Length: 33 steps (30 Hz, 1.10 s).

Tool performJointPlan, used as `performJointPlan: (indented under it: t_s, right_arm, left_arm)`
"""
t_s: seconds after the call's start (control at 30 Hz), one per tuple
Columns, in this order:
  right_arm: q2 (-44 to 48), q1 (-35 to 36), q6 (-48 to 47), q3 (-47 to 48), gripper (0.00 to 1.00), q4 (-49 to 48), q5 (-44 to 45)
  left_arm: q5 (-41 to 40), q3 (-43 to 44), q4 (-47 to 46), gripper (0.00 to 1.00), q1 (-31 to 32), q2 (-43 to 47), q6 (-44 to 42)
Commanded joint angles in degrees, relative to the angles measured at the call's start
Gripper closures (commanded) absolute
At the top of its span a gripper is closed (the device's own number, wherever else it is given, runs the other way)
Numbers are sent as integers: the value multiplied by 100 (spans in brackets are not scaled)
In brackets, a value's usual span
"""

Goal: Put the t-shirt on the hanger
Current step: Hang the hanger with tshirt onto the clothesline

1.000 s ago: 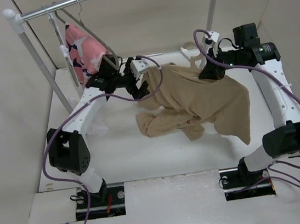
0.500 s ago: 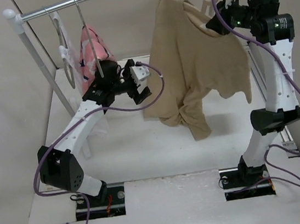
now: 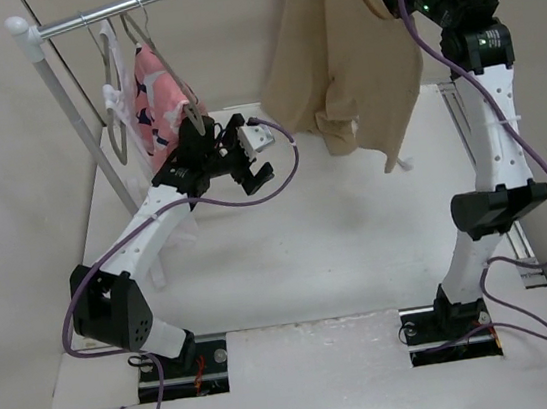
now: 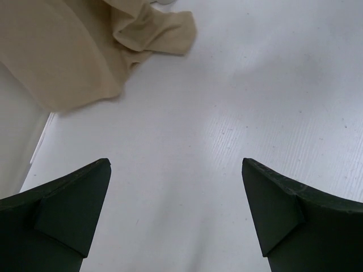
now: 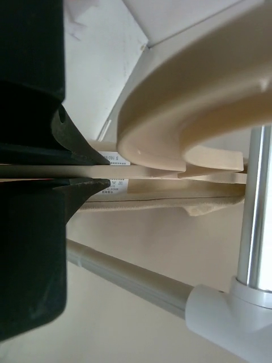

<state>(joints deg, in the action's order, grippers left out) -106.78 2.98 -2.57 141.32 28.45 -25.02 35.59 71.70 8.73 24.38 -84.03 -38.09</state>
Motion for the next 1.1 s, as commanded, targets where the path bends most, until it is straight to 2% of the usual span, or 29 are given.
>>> performJointPlan:
  t_s: [0.0,0.2,0.33,0.77,0.87,1.07]
  right_arm:
    - [-237,158,371,282,100,-1209,348]
    - [-738,211,625,344,100,-1561,673]
    - [-1107,273,749,835,100,-1623,674]
    - [-581,633,600,362,100,-2273,937]
    - [-869,686,600,790,100,-2273,1042]
    - [-1257,686,898,739,100,-2273,1157]
  left_arm:
    - [-17,-25,-214,0,-4,264,-23]
    - [-70,-139,-214,0,-4,317,-76]
    - [-70,-139,-214,0,-4,317,-129]
    - [-123,-367,-266,0,-4,475,-234]
    - [-123,-367,-267,0,-4,475,-234]
    - [-176,-420,-267,0,-4,475,-287]
